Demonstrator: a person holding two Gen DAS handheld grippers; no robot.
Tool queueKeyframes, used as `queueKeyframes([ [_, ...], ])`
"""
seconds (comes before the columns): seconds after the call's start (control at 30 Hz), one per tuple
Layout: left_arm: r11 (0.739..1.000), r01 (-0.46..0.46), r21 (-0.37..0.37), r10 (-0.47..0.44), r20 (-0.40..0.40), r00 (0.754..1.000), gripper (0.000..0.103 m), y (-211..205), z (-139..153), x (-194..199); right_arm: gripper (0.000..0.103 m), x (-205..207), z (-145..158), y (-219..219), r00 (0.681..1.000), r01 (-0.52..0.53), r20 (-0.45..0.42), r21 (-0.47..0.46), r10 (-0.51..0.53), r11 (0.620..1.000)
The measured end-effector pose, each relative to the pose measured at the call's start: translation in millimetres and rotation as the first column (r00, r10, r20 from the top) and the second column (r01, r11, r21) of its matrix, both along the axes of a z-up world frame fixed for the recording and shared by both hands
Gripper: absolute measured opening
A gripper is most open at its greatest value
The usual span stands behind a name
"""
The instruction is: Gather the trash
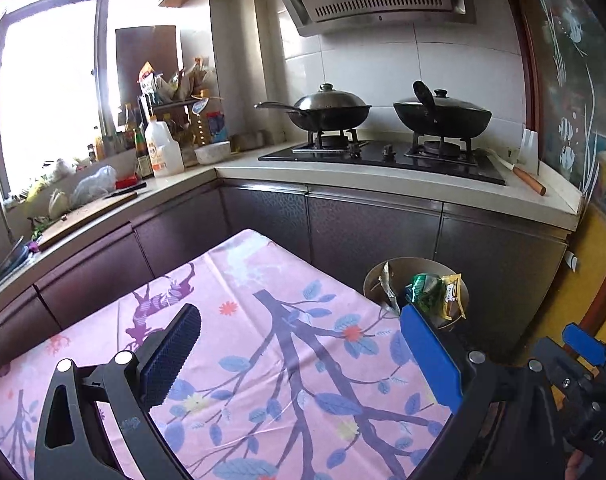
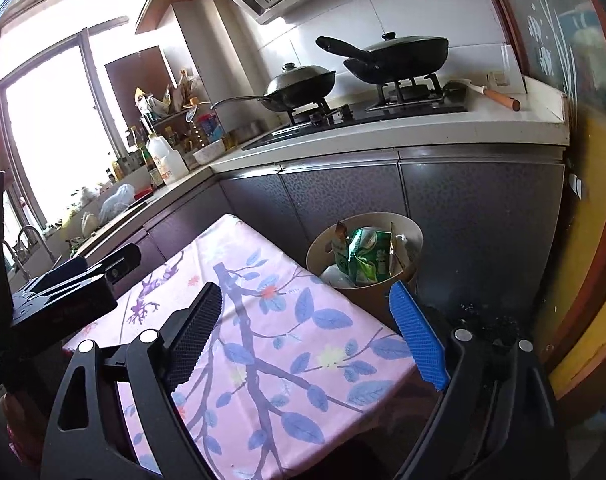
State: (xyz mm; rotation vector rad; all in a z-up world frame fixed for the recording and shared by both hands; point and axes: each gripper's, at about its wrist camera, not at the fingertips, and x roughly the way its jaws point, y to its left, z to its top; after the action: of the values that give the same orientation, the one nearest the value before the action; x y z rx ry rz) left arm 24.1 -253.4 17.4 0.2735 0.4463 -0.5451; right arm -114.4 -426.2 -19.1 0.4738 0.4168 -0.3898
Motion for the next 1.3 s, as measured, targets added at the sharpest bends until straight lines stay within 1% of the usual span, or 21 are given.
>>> queueKeyframes([
  [0.23,1.0,0.029,0.007,-0.028,-0.065,0.998,0.099,-2.3,-6.5,4.0,0.086,4.4,-0.2,1.6,0.999,0.011,-0.033,-0.023,-0.011,1.0],
  [0.37,1.0,0.016,0.011,-0.015,-0.069,0.998,0.099,-1.8,-8.6,5.8,0.086,5.2,-2.2,0.7,0.999,0.01,-0.042,-0.019,-0.011,1.0],
  [0.53,1.0,0.028,-0.001,-0.028,-0.081,0.996,0.099,0.3,-8.9,6.8,0.086,7.6,-2.3,0.6,0.998,0.022,-0.058,-0.028,-0.024,0.999],
  [0.63,1.0,0.025,0.005,-0.025,-0.074,0.997,0.099,0.3,-9.6,6.4,0.086,8.2,-0.7,2.6,0.997,0.035,-0.07,-0.053,-0.039,0.998],
  [0.7,1.0,0.018,0.022,-0.016,-0.086,0.996,0.099,-0.1,-11.3,7.8,0.086,8.1,1.5,4.7,0.996,0.046,-0.078,-0.079,-0.052,0.996],
  [0.83,1.0,0.011,0.023,-0.009,-0.104,0.995,0.099,2.3,-14.8,11.0,0.086,7.3,5.8,6.4,0.993,0.062,-0.089,-0.117,-0.073,0.991],
  [0.93,0.999,-0.001,0.041,0.005,-0.111,0.994,0.099,3.1,-17.1,12.5,0.086,5.7,8.7,6.3,0.992,0.076,-0.091,-0.142,-0.089,0.987],
  [1.13,0.999,-0.005,0.048,0.012,-0.141,0.99,0.099,3.6,-19.9,14.9,0.087,3.6,11.6,5.9,0.991,0.088,-0.089,-0.159,-0.103,0.983],
  [1.3,0.999,-0.012,0.051,0.019,-0.138,0.99,0.099,2.9,-20.1,14.6,0.086,1.3,13.3,5.6,0.989,0.099,-0.09,-0.178,-0.117,0.979],
])
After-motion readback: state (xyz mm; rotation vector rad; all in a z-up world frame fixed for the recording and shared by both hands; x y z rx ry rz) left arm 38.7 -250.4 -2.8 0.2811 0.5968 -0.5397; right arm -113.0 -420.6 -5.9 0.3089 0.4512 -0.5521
